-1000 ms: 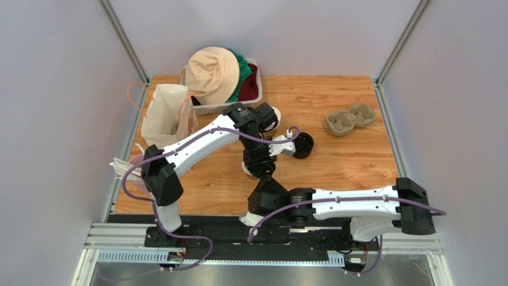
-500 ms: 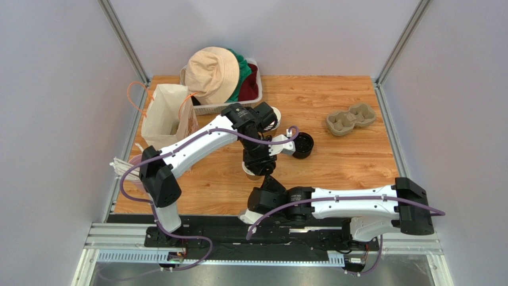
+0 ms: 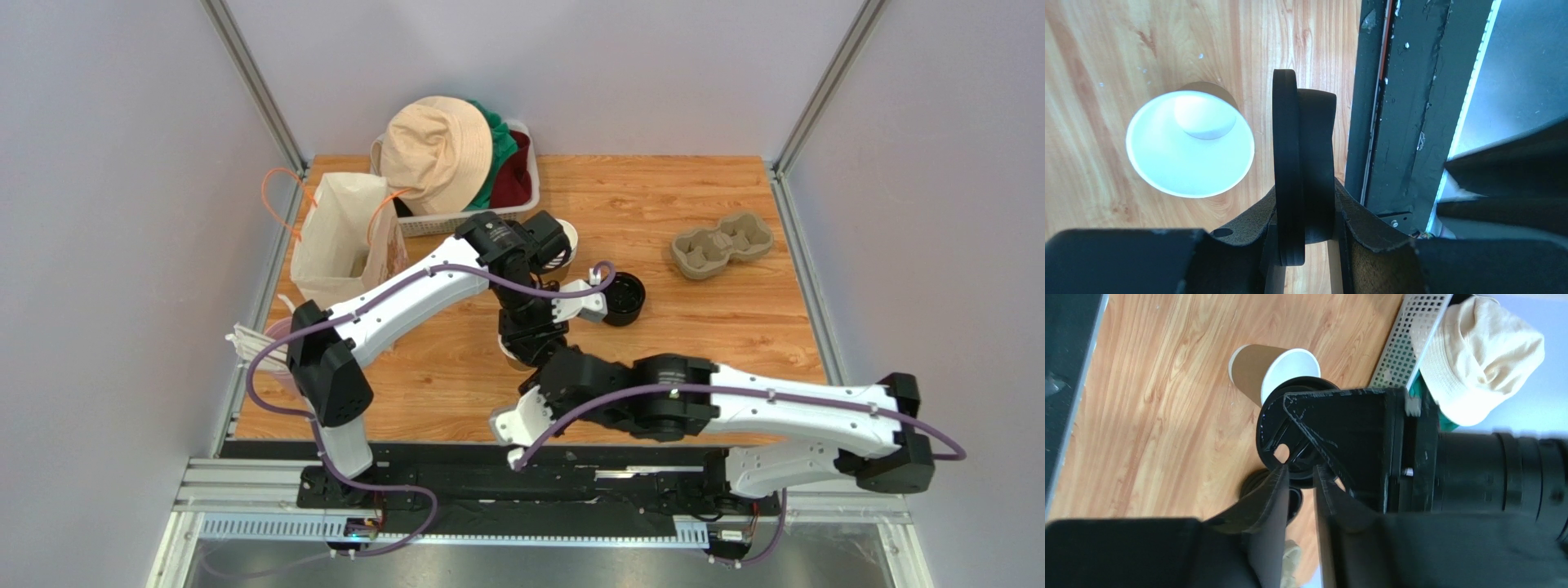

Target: Pack the takeout coffee

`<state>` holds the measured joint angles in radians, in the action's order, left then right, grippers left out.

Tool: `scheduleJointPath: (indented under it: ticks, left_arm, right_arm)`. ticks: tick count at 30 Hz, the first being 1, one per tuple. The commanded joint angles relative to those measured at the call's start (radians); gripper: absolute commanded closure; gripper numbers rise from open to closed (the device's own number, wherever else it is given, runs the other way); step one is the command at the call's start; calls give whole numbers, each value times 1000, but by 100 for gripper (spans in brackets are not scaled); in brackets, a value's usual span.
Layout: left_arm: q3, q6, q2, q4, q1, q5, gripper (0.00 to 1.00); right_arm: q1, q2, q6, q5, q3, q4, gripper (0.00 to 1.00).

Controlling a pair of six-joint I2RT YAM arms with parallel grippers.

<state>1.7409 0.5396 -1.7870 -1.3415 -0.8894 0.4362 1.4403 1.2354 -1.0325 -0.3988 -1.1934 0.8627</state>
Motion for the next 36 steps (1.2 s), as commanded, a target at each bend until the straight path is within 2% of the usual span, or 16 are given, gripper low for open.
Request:
scheduleJointPath:
  ticks: [1, 5, 9, 14, 17, 22, 29, 33, 36]
  left_arm:
    - [120, -26, 38, -306, 20, 39, 100]
    - [221, -58, 43, -269, 38, 29, 100]
    - [340, -73, 15, -263, 59, 27, 100]
    - [514, -84, 3, -246, 76, 15, 100]
    - [543, -105, 23, -200, 79, 4, 100]
    - [571, -168, 29, -150, 79, 62, 100]
    - [624, -224, 17, -111, 79, 49, 100]
    - [649, -251, 23, -82, 79, -19, 100]
    - [657, -254, 24, -77, 78, -18, 100]
  right_arm:
    - [-104, -172, 240, 216, 3, -97, 56]
    - [-259, -318, 382, 324, 35, -232, 50]
    - [-299, -373, 459, 324, 22, -289, 52]
    - [-346, -395, 479, 164, 26, -402, 56]
    - [-373, -399, 494, 112, 22, -459, 55]
    - [-385, -353, 488, 8, 11, -573, 56]
    - [-386, -277, 514, 9, -47, -564, 56]
    - [-388, -275, 529, -2, -54, -556, 56]
    - [-396, -277, 529, -8, -52, -571, 58]
